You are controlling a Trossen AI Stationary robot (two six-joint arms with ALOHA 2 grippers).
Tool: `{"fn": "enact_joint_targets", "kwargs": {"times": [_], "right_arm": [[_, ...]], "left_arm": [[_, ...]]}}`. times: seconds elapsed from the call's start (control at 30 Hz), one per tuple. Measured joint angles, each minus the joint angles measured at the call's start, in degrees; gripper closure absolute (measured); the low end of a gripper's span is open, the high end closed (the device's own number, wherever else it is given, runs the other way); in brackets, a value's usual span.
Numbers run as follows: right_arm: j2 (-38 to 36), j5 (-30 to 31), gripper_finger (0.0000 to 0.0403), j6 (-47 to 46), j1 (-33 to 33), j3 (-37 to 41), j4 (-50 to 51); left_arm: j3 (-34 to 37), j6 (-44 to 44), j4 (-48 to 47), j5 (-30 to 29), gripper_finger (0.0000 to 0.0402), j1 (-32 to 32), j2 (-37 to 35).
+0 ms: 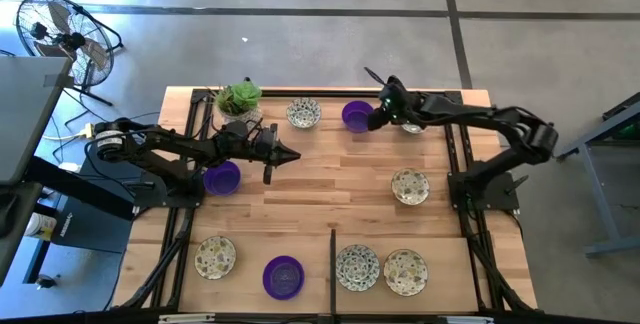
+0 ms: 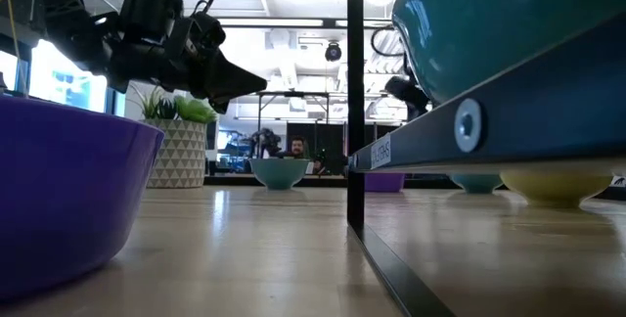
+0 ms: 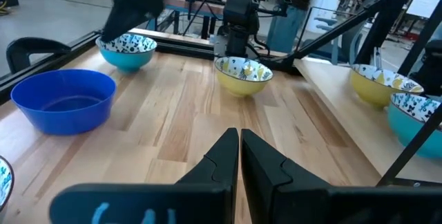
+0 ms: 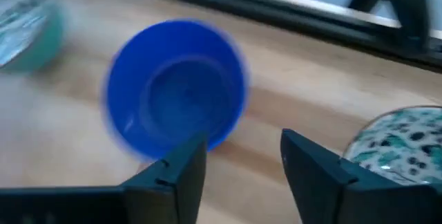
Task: Pick & Place Mini bowls
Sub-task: Put the top purple bowl on the shelf
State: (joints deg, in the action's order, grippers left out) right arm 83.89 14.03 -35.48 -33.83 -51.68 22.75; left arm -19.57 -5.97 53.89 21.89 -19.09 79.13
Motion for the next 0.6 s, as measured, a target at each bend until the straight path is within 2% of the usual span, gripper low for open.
{"fn": "enact_joint_targets", "kwargs": {"times": [0.17,0.4,0.6], "right_arm": [[3.5,4.8,0.0218,-6.6,0.0,0.0,-1.3],[9.2,4.0,0.0232,-10.3,1.0,0.0,-8.0],[11.7,4.9,0.0246,-13.4,2.1,0.0,-9.4]], "left_arm": [[0.0,-0.1,0.0,0.0,0.0387,0.0,0.0],[0.0,0.1,0.0,0.1,0.0387,0.0,0.0],[0.0,0.3,0.0,0.1,0.0387,0.0,0.0]]}}
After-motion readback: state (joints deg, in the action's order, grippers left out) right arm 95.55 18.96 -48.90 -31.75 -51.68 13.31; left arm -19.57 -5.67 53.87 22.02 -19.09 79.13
